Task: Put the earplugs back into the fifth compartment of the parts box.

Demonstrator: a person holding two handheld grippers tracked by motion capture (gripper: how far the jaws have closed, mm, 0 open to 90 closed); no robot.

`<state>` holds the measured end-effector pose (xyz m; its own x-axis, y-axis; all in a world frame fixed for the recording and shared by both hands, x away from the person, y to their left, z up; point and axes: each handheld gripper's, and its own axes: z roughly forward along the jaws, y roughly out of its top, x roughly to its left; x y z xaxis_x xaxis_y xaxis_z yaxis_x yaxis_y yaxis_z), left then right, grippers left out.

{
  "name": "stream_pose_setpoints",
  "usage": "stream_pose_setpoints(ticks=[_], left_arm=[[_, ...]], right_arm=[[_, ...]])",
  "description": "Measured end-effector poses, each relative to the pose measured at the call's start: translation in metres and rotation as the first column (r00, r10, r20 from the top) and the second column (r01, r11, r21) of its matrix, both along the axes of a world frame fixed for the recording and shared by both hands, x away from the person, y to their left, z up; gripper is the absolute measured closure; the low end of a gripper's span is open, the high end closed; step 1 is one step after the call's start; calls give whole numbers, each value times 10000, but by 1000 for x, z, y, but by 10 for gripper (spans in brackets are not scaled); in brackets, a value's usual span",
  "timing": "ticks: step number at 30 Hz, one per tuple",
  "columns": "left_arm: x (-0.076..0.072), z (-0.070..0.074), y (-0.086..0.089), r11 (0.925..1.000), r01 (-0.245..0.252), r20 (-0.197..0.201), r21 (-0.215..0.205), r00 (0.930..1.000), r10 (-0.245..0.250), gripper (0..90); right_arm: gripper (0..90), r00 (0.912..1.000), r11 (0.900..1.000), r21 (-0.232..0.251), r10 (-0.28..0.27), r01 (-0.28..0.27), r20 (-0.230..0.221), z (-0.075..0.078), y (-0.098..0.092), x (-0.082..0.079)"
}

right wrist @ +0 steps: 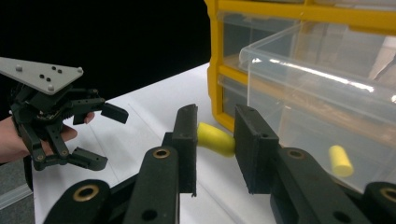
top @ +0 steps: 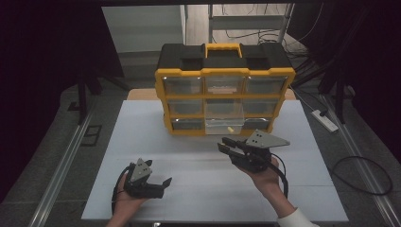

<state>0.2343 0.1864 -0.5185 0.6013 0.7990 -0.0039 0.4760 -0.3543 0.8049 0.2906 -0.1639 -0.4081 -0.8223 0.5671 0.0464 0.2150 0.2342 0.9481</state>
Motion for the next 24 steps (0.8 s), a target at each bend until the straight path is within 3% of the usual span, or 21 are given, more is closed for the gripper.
stream_pose_setpoints(ticks=[7, 14, 24], left_arm=[[0, 0, 0, 10000, -51, -13, -14, 10000, 51, 39], [0, 0, 0, 10000, -96, 36, -12, 9999, 96, 39], [0, 0, 1, 10000, -68, 93, -23, 9999, 69, 39]], right_arm=[[707, 9998, 9999, 146, -63, 60, 168, 9, -3, 0], [707, 9983, 9995, 283, -164, 149, 554, 27, -7, 4], [708, 9955, 9982, 242, -573, 556, 753, 53, -8, 25]])
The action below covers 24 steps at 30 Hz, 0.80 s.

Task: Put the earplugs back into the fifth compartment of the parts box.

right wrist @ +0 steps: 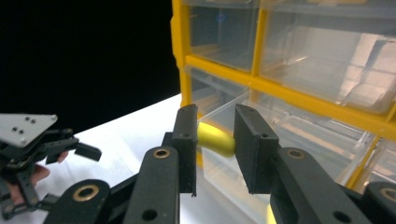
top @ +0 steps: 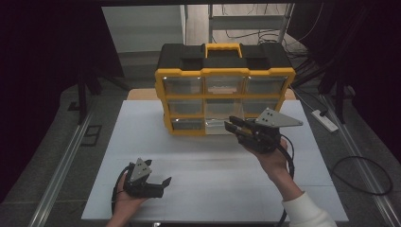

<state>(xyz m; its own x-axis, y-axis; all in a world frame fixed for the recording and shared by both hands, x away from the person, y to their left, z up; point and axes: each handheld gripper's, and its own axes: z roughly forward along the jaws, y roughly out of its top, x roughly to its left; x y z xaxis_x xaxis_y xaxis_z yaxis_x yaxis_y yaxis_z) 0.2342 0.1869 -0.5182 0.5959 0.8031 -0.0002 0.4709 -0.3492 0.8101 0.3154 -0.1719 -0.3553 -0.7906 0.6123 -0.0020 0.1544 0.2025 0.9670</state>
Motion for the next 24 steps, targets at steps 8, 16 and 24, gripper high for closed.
stream_pose_setpoints(ticks=[8, 16, 24], left_arm=[[0, 0, 0, 10000, 24, -9, -22, 10000, -24, 39], [0, 0, 0, 10000, 48, -28, 7, 10000, -48, 39], [1, 0, 0, 10000, 62, -39, -15, 10000, -62, 39]], right_arm=[[707, 9997, 9997, -138, -217, 216, -123, 10, 4, 19], [705, 9959, 9960, -532, -744, 717, -515, 12, 8, 44], [695, 9940, 9915, -1095, -787, 701, -765, 11, 21, 64]])
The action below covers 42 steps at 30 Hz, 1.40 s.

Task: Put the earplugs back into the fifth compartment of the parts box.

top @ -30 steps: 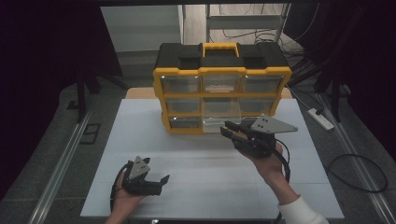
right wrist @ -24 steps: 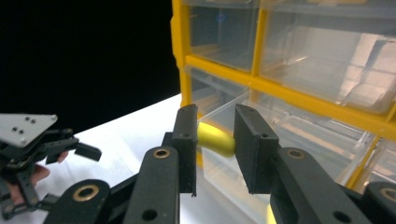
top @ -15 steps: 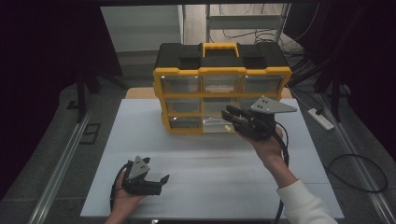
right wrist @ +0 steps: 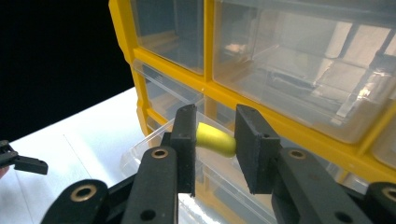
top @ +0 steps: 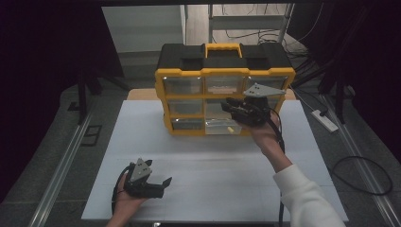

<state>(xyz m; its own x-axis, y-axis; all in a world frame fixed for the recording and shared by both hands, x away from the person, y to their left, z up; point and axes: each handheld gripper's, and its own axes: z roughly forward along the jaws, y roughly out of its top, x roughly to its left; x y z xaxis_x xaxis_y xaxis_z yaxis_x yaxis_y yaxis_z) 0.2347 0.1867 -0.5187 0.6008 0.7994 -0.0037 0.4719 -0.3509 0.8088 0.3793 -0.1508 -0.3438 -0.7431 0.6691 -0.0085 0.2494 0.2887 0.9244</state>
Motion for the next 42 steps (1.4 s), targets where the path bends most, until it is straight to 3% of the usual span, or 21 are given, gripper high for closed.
stream_pose_setpoints(ticks=[2, 7, 10, 16, 19, 23, 29, 36, 42], left_arm=[[0, 0, 0, 10000, -1, -9, 0, 10000, 1, 39], [0, 0, 0, 10000, 12, -8, 3, 10000, -12, 39], [0, 0, 0, 10000, 20, 8, 34, 10000, -20, 39], [0, 0, 0, 10000, 25, 0, 3, 10000, -25, 40], [1, 0, 0, 9997, 53, -94, -227, 9999, -56, 40], [1, 0, 1, 9996, 15, -118, -276, 9999, -18, 39], [1, 0, 1, 9996, 60, -121, -294, 9999, -64, 39], [1, 0, 2, 9993, 36, -125, -382, 9999, -41, 39], [0, 1, 2, 9988, 33, -122, -487, 9999, -39, 40]], right_arm=[[693, 10000, 9995, -309, -67, 65, -67, -2, 5, 5], [677, 9996, 9990, -406, -171, 162, -216, -6, 7, 10], [539, 9997, 9991, -408, -109, 101, -206, -6, 8, 9], [359, 9993, 9991, -210, -359, 362, 136, -2, 4, 2], [300, 9990, 9987, -279, -415, 419, 154, -1, 2, -4], [297, 9989, 9980, -486, -398, 410, 247, 0, -3, -11], [291, 9990, 9987, -410, -297, 311, 347, -3, -15, -21], [292, 9984, 9998, -4, -178, 179, 544, -6, -31, -36], [294, 9973, 9999, 30, -150, 148, 716, -13, -42, -49]])
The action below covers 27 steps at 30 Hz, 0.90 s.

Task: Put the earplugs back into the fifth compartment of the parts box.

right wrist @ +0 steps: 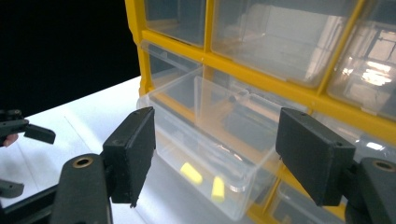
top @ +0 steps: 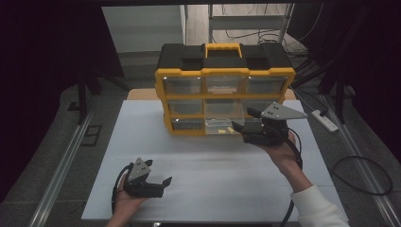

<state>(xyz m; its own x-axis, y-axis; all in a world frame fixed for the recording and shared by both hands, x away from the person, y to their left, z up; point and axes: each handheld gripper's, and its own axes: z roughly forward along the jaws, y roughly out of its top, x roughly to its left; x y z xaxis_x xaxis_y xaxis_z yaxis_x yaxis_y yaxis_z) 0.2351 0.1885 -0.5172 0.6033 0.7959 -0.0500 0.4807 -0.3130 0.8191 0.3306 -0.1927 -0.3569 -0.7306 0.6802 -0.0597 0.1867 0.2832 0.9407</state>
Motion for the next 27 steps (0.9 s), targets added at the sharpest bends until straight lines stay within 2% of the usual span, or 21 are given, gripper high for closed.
stream_pose_setpoints(ticks=[12, 13, 15, 18, 24, 27], left_arm=[[1, 1, -2, 9999, 76, 88, -110, 9999, -75, 39], [1, 1, -2, 9999, 83, 77, -120, 9999, -83, 39], [2, 1, -2, 9999, 95, 57, -127, 9999, -94, 39], [3, 1, -2, 9999, 89, 134, -129, 9999, -87, 39], [3, 1, -3, 9998, 166, 197, -94, 9997, -164, 40], [3, 1, -4, 9999, 170, 208, -22, 9996, -169, 40]], right_arm=[[292, 9997, 9991, 365, -220, 216, 121, -15, -29, -27], [292, 9994, 9988, 390, -310, 305, 119, -20, -37, -35], [291, 9993, 9987, 368, -357, 352, 133, -24, -43, -39], [289, 9981, 9978, 231, -615, 615, 5, -37, -55, -47], [278, 9945, 9963, -173, -854, 845, -610, -68, -73, -57], [274, 9933, 9957, -218, -915, 902, -704, -77, -79, -59]])
